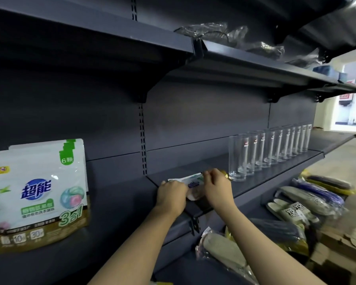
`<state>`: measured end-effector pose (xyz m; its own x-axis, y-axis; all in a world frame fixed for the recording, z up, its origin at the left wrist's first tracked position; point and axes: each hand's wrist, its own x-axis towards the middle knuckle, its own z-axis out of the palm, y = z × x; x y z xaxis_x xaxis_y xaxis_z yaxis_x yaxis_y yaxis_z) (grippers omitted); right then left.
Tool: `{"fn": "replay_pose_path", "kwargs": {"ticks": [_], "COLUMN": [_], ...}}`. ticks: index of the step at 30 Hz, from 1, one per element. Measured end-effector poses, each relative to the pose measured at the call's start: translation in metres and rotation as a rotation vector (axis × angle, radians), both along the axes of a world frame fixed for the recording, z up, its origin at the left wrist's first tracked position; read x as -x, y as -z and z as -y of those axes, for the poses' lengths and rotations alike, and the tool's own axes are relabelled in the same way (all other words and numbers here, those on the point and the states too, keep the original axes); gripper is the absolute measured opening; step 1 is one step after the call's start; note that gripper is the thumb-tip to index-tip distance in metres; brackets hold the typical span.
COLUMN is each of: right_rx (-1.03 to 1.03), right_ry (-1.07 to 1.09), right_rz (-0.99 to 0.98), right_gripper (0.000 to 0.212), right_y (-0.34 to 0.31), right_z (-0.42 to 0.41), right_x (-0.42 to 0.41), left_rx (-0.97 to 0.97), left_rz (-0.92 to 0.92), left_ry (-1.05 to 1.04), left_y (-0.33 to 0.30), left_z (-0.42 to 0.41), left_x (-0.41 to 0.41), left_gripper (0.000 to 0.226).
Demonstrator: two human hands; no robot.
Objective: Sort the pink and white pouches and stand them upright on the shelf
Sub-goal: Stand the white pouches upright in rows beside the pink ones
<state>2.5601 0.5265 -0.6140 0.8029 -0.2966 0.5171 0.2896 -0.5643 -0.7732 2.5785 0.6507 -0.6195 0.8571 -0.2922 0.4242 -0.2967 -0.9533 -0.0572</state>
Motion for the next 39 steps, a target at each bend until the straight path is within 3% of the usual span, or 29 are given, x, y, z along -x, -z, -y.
{"fn": "replay_pose_path", "kwargs": {"ticks": [2,8,10,11,13,14,16,21,22,24,26,29,32,35,37,39], "right_rx": [0.021,-0.117,-0.122,-0.11,-0.142,-0.217,-0.357,-0.457,-0.502,-0.555,-0.467,-0.437,-0.56,-0.6,-0.588,-0.571], "right_ry": [-0.002,0.043,-0.004,-0.059,-0.206,-0.299,-0.478,-0.693,-0.768,-0.986,-1.171,-1.188,-1.093,-1.041,-1.028,-1.043], "right_rz": [0.023,0.016,-0.069,-0.145,-0.29,-0.333,-0.379,-0.448,-0.466,-0.498,-0.556,-0.522,-0.405,-0.341,-0.327,-0.324], "right_gripper": [0.025,0.017,0.014,0.027,0.08,0.095,0.101,0.13,0.129,0.103,0.081,0.052,0.044,0.054,0.05,0.045], "right_y": [-0.002,-0.035,-0.043,-0.044,-0.043,-0.043,-0.044,-0.039,-0.037,-0.037,-0.039,-0.043,-0.047,-0.048,-0.049,-0.049], "right_z": [-0.004,-0.02,-0.022,-0.024,-0.025,-0.025,-0.026,-0.036,-0.038,-0.042,-0.048,-0.06,-0.068,-0.08,-0.095,-0.112], "right_x": [-0.005,-0.007,-0.008,-0.007,0.003,0.007,0.017,0.027,0.027,0.034,0.041,0.046,0.049,0.053,0.059,0.067], "left_rx": [0.095,0.852,1.094,1.225,1.486,1.581,1.687,1.909,1.944,2.006,2.049,2.028,1.944,1.52,1.274,1.171], "left_rz": [0.092,0.255,0.212,0.16,0.048,-0.004,-0.102,-0.322,-0.349,-0.411,-0.387,-0.349,-0.325,-0.34,-0.321,-0.265], "left_ry": [-0.018,0.043,0.075,0.107,0.213,0.271,0.381,0.55,0.558,0.589,0.636,0.577,0.442,0.25,0.177,0.132], "left_y": [-0.006,-0.038,-0.054,-0.063,-0.078,-0.085,-0.094,-0.112,-0.114,-0.114,-0.113,-0.118,-0.117,-0.098,-0.08,-0.062], "left_z": [-0.007,-0.022,-0.026,-0.028,-0.032,-0.034,-0.038,-0.056,-0.062,-0.078,-0.095,-0.122,-0.149,-0.168,-0.174,-0.181], "left_x": [0.005,0.011,0.013,0.013,0.017,0.021,0.032,0.06,0.065,0.077,0.084,0.095,0.112,0.141,0.155,0.158], "left_gripper": [0.033,0.027,0.027,0.029,0.039,0.041,0.04,0.028,0.027,0.036,0.044,0.021,0.051,0.061,0.05,0.041]}}
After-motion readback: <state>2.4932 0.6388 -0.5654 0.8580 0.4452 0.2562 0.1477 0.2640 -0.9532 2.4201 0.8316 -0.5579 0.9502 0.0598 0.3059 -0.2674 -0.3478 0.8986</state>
